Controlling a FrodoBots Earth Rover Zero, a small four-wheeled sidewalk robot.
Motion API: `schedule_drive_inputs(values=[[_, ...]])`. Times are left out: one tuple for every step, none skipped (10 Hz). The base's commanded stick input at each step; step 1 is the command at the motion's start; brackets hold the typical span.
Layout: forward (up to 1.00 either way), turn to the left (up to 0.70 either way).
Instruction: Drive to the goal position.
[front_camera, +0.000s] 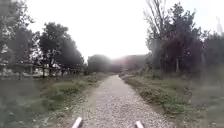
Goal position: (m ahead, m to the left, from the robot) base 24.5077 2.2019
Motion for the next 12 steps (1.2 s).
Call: schedule_drive_inputs(values=[[0.7,0.0],[0.7,0.0],[0.7,0.0],[0.7,0.0],[0.7,0.0],[0.7,0.0],[0.7,0.0],[0.7,0.0],[0.7,0.0],[0.7,0.0],[0.7,0.0],[0.7,0.0]])
